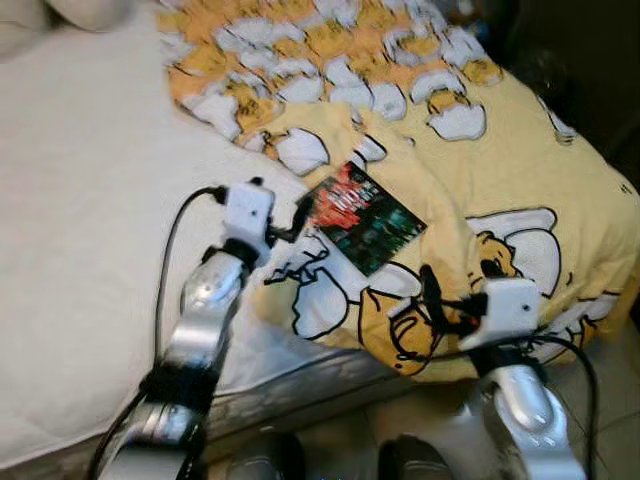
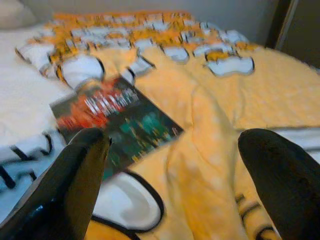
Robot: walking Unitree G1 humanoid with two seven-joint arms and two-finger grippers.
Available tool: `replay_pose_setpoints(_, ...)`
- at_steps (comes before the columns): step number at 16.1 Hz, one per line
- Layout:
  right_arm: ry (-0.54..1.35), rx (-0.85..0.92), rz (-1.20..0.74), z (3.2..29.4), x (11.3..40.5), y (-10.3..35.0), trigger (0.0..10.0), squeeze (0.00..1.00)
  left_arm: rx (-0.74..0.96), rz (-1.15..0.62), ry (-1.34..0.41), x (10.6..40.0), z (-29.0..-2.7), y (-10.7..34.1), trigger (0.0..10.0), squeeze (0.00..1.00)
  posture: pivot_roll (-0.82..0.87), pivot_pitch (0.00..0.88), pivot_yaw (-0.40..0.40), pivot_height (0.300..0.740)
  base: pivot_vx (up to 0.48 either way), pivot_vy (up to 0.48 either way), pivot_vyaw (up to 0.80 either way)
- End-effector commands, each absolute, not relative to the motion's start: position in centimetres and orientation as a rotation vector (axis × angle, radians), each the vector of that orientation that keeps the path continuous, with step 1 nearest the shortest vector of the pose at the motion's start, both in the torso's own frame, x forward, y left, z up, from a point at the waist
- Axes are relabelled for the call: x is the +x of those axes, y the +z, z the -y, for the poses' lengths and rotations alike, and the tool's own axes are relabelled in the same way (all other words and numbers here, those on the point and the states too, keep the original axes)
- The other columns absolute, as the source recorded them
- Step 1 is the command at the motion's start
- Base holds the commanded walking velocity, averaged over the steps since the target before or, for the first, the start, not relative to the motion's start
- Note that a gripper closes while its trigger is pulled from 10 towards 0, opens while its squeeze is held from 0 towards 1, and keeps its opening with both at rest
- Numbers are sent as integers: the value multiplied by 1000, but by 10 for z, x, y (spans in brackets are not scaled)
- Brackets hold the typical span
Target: Clean up the room
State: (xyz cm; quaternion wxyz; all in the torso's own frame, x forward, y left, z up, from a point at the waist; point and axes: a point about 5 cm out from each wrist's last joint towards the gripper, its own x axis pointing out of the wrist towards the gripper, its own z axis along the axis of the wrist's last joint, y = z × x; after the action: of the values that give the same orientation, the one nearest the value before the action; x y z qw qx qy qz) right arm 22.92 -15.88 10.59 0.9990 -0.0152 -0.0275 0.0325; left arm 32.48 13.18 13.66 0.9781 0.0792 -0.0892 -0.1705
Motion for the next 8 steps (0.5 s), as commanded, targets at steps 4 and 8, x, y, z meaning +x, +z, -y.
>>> replay_pose_setpoints(4,22,4,119,157,228,117,10000,0,147,163,-200,280,-160,144,10000,0,-87,0,78,710,0,0,0)
replay_pose_setpoints(8,-20,-7,103,169,246,113,10000,0,170,164,-219,298,-136,150,10000,0,-82,0,64,710,0,-417,539)
